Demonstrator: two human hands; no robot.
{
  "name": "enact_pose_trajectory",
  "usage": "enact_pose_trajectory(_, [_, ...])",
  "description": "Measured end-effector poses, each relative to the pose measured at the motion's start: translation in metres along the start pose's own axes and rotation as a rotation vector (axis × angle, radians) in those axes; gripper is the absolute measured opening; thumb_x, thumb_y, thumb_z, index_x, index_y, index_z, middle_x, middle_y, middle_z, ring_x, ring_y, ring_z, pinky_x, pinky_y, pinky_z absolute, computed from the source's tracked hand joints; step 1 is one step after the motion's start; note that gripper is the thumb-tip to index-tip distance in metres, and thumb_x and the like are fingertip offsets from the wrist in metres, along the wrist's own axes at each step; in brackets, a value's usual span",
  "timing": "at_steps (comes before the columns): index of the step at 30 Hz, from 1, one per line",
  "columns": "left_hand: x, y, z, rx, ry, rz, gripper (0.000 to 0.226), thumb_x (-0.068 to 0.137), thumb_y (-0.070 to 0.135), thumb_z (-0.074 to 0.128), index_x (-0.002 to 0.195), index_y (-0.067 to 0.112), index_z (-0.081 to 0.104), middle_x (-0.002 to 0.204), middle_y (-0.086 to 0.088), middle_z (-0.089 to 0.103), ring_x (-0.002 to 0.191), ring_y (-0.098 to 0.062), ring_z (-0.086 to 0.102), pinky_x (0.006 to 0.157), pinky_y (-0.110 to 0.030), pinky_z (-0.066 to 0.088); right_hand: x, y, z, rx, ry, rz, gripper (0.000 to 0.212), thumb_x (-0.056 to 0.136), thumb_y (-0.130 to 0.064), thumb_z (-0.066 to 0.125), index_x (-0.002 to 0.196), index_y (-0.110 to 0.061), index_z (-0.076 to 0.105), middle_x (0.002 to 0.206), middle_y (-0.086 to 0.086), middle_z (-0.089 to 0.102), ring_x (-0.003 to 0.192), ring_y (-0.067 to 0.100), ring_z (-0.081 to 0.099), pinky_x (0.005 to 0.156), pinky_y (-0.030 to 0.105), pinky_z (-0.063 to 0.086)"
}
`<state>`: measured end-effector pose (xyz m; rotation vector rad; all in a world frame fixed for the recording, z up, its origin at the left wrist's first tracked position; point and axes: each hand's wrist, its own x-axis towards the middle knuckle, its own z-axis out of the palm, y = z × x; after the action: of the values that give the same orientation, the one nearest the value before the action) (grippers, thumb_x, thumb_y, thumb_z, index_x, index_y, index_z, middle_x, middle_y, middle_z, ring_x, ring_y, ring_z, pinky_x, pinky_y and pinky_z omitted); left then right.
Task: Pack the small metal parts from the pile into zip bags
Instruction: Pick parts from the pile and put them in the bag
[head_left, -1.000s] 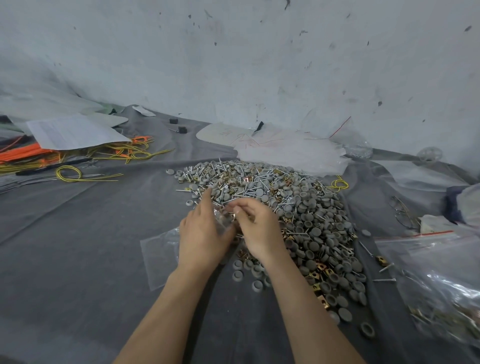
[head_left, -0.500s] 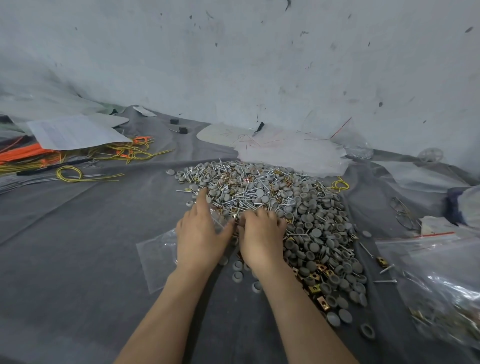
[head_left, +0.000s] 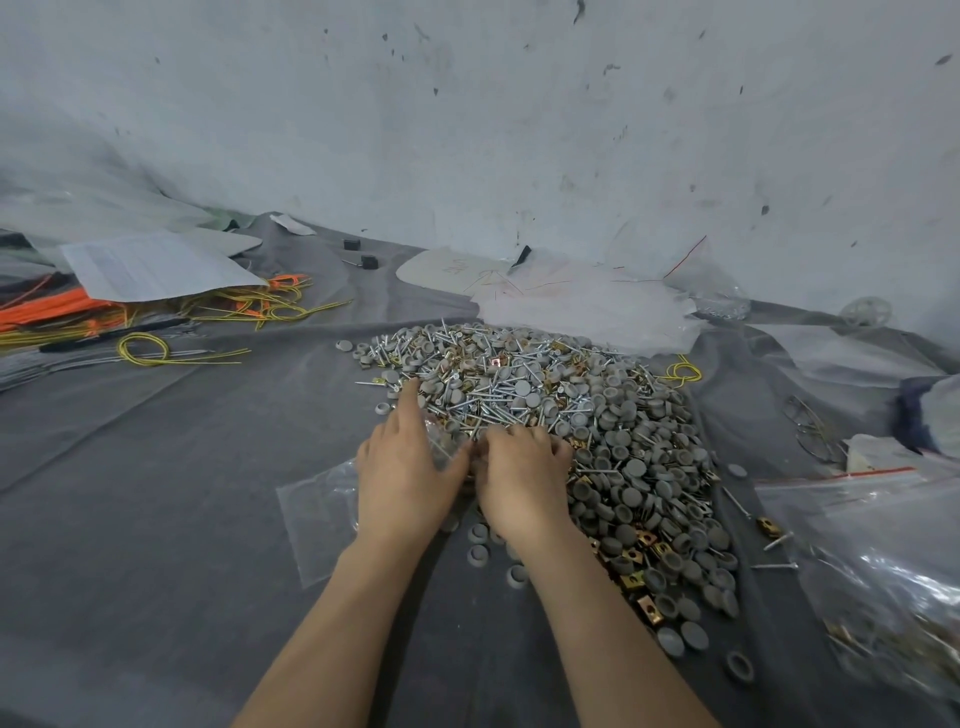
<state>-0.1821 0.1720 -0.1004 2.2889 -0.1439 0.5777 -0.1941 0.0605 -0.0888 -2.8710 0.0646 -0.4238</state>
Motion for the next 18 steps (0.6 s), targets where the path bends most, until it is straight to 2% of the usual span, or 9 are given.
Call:
enact_pose_trajectory(3, [-0.001,0.000,0.000,0.015,-0.014,0.019,0.088,0.080,0.036,0.071,0.149,0.012,0.021,0.128,-0.006,0.057,0.119,-0.029,0.051,0.098,-0.044,0.039,0.000,0.002,-0.005,0.270,0.185,0.061,0.017,0.096,-0.024,0.051,0.112,-0.023,0.056,0.107,-0.007,0.061,0.110,0.016,0.050,0.099,0.038,0.028])
enact_pose_trajectory(5, [-0.001,0.001,0.000,0.020,-0.024,0.027,0.088,0.081,0.037,0.071,0.149,0.013,0.021,0.129,-0.006,0.057,0.118,-0.028,0.051,0.099,-0.044,0.039,0.002,0.004,-0.008,0.479,0.268,0.080,0.016,0.093,-0.019,0.056,0.109,-0.019,0.058,0.101,-0.008,0.062,0.102,0.013,0.056,0.099,0.037,0.039])
enact_pose_trajectory(7, [-0.001,0.002,-0.001,0.023,-0.033,0.029,0.087,0.081,0.039,0.071,0.148,0.013,0.022,0.131,-0.005,0.056,0.119,-0.027,0.051,0.099,-0.043,0.038,0.003,0.004,-0.011,0.707,0.280,0.082,0.015,0.092,-0.014,0.060,0.106,-0.017,0.059,0.099,-0.007,0.062,0.095,0.009,0.059,0.092,0.029,0.049])
enact_pose_trajectory(9, [-0.002,0.003,-0.001,0.023,-0.043,0.036,0.086,0.082,0.038,0.070,0.148,0.013,0.022,0.133,-0.006,0.055,0.120,-0.027,0.050,0.100,-0.043,0.038,0.002,0.003,-0.013,0.865,0.240,0.055,0.014,0.090,-0.011,0.063,0.101,-0.018,0.058,0.095,-0.009,0.062,0.092,0.005,0.060,0.084,0.014,0.049])
enact_pose_trajectory(10, [-0.002,0.003,-0.001,0.020,-0.050,0.043,0.084,0.082,0.036,0.070,0.148,0.013,0.022,0.133,-0.006,0.054,0.120,-0.027,0.050,0.099,-0.044,0.038,0.002,0.002,-0.013,0.913,0.196,0.028,0.013,0.089,-0.010,0.064,0.098,-0.018,0.058,0.093,-0.010,0.063,0.091,0.003,0.061,0.082,0.011,0.048])
enact_pose_trajectory(13, [-0.002,0.003,-0.001,-0.003,-0.054,0.044,0.080,0.085,0.029,0.067,0.148,0.013,0.022,0.132,-0.007,0.055,0.118,-0.029,0.051,0.098,-0.046,0.038,0.002,-0.003,-0.012,0.945,0.052,-0.069,0.011,0.090,-0.009,0.062,0.097,-0.016,0.064,0.093,-0.010,0.066,0.090,0.000,0.062,0.083,0.012,0.047])
enact_pose_trajectory(15, [-0.001,0.003,-0.002,-0.001,-0.048,0.033,0.082,0.084,0.030,0.068,0.149,0.013,0.021,0.131,-0.006,0.056,0.118,-0.028,0.051,0.099,-0.046,0.038,0.002,-0.003,-0.010,0.853,0.105,-0.063,0.017,0.095,-0.010,0.054,0.106,-0.014,0.066,0.100,-0.007,0.067,0.094,0.003,0.062,0.086,0.016,0.048])
enact_pose_trajectory(18, [-0.001,0.003,-0.001,0.004,-0.037,0.021,0.085,0.082,0.033,0.070,0.148,0.013,0.022,0.129,-0.005,0.057,0.118,-0.027,0.051,0.100,-0.044,0.038,0.003,0.004,-0.006,0.515,0.246,-0.058,0.029,0.098,-0.009,0.044,0.120,-0.013,0.062,0.118,-0.001,0.064,0.111,0.012,0.058,0.098,0.026,0.044])
